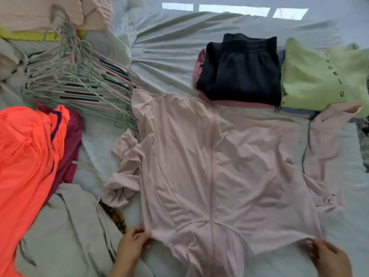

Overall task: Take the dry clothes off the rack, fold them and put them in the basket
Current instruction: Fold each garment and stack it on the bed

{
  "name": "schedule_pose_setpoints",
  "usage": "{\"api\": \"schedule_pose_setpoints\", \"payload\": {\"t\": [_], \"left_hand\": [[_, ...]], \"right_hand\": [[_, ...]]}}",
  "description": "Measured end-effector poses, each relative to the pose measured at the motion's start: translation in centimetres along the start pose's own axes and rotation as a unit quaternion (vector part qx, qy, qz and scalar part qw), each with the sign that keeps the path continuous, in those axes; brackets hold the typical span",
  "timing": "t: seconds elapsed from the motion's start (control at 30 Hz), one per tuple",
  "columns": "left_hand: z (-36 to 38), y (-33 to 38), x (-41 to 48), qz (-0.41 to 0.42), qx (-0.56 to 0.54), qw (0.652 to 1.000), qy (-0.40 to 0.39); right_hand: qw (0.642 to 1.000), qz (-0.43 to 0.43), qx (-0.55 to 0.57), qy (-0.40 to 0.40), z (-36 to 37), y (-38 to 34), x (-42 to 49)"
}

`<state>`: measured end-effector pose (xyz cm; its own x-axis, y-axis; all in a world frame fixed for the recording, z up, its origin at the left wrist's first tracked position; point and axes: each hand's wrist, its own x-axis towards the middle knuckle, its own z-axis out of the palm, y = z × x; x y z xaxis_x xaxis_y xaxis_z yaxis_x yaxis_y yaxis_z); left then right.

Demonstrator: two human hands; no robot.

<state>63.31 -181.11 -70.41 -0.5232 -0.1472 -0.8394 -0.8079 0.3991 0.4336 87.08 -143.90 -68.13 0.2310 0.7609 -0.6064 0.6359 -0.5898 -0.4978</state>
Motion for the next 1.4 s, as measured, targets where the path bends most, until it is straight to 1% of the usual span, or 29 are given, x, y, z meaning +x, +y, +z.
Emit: {"api": "schedule_pose_setpoints", "payload": {"t": [0.03,0.07,0.1,0.13,0.17,0.2,0.23,0.3,0.37,0.43,0.47,0.53,0.6,0.63,0.7,0.77,0.8,0.83,0.87,0.93,1.0,1.07,1.1,1.13,1.17,1.2,1.27,1.33,1.4], "left_hand": [[0.0,0.5,0.5,-0.001,-0.012,1.000,-0.004],[0.0,1.3,0.8,-0.003,-0.029,1.000,-0.005],[0.2,2.2,1.1,-0.009,-0.056,0.998,-0.004],[0.6,3.0,1.4,-0.018,-0.083,0.996,-0.003],[0.9,3.9,1.7,-0.025,-0.097,0.995,-0.001],[1.3,4.8,1.8,-0.029,-0.094,0.995,0.005],[1.6,5.6,1.9,-0.028,-0.090,0.995,0.010],[1.8,7.3,2.3,-0.004,-0.173,0.985,0.018],[0.8,9.5,3.2,0.015,-0.335,0.942,0.022],[-0.6,11.9,4.5,0.030,-0.433,0.897,0.086],[-1.5,13.0,4.7,0.043,-0.420,0.895,0.141],[-3.8,14.5,5.1,0.071,-0.333,0.909,0.240],[-7.4,15.5,5.1,0.057,-0.407,0.881,0.235],[-9.1,15.6,5.4,0.067,-0.373,0.895,0.236],[-12.6,15.3,6.0,0.069,-0.390,0.901,0.176],[-14.9,14.9,6.8,0.060,-0.463,0.879,0.094],[-15.3,14.7,7.0,0.063,-0.453,0.882,0.113],[-15.1,15.0,6.7,0.061,-0.472,0.872,0.118],[-14.5,15.3,6.8,0.035,-0.463,0.877,0.123],[-13.4,16.2,7.4,0.009,-0.395,0.911,0.119],[-12.1,17.4,8.2,-0.011,-0.278,0.951,0.135],[-11.8,18.6,9.0,-0.034,-0.181,0.973,0.142],[-11.6,19.2,9.0,-0.030,-0.153,0.978,0.137],[-11.5,20.0,8.7,0.002,-0.146,0.980,0.132],[-11.1,20.8,8.5,0.064,-0.165,0.976,0.124],[-10.2,21.7,7.4,0.136,-0.205,0.964,0.102],[-7.2,23.5,2.8,0.241,-0.274,0.931,-0.031],[-3.2,23.7,-1.5,0.288,-0.232,0.908,-0.197],[0.9,22.5,-3.9,0.288,-0.096,0.901,-0.308]], "right_hand": [[0.997,-0.043,-0.046,0.033,0.6,-0.3,-0.5],[0.986,-0.121,-0.090,0.069,1.6,-1.1,-1.2],[0.964,-0.224,-0.121,0.072,2.7,-1.6,-2.3],[0.933,-0.313,-0.173,0.050,4.1,-1.8,-3.3],[0.888,-0.399,-0.228,0.024,5.6,-1.2,-4.3],[0.847,-0.457,-0.272,-0.004,6.9,-0.3,-5.2],[0.809,-0.501,-0.306,-0.031,7.9,0.5,-6.0],[0.767,-0.546,-0.331,-0.065,8.7,1.9,-5.8],[0.731,-0.587,-0.343,-0.057,8.5,3.2,-4.3],[0.707,-0.613,-0.347,-0.069,7.9,3.7,-3.3],[0.705,-0.617,-0.341,-0.079,7.8,3.5,-3.3],[0.718,-0.595,-0.337,-0.129,7.9,2.8,-4.2],[0.713,-0.594,-0.346,-0.135,8.2,2.9,-4.7],[0.704,-0.594,-0.357,-0.151,8.2,2.9,-4.8],[0.706,-0.594,-0.359,-0.144,8.4,2.6,-4.2],[0.716,-0.595,-0.344,-0.122,8.4,2.1,-4.2],[0.713,-0.611,-0.326,-0.109,8.4,1.5,-4.3],[0.722,-0.609,-0.313,-0.101,8.5,0.8,-4.6],[0.726,-0.615,-0.295,-0.088,8.9,-0.2,-5.0],[0.726,-0.630,-0.255,-0.101,10.3,-2.0,-6.3],[0.726,-0.627,-0.226,-0.168,12.1,-2.8,-7.5],[0.725,-0.597,-0.235,-0.249,14.0,-2.7,-8.6],[0.735,-0.568,-0.230,-0.290,15.0,-2.5,-8.8],[0.761,-0.520,-0.213,-0.324,15.7,-2.5,-8.9],[0.798,-0.459,-0.190,-0.340,16.3,-2.9,-9.2],[0.836,-0.396,-0.153,-0.348,16.6,-3.6,-9.4],[0.897,-0.258,-0.056,-0.353,16.8,-5.3,-9.6],[0.919,-0.138,0.043,-0.368,16.5,-7.2,-9.8],[0.910,-0.055,0.109,-0.397,16.0,-9.0,-9.6]]}}
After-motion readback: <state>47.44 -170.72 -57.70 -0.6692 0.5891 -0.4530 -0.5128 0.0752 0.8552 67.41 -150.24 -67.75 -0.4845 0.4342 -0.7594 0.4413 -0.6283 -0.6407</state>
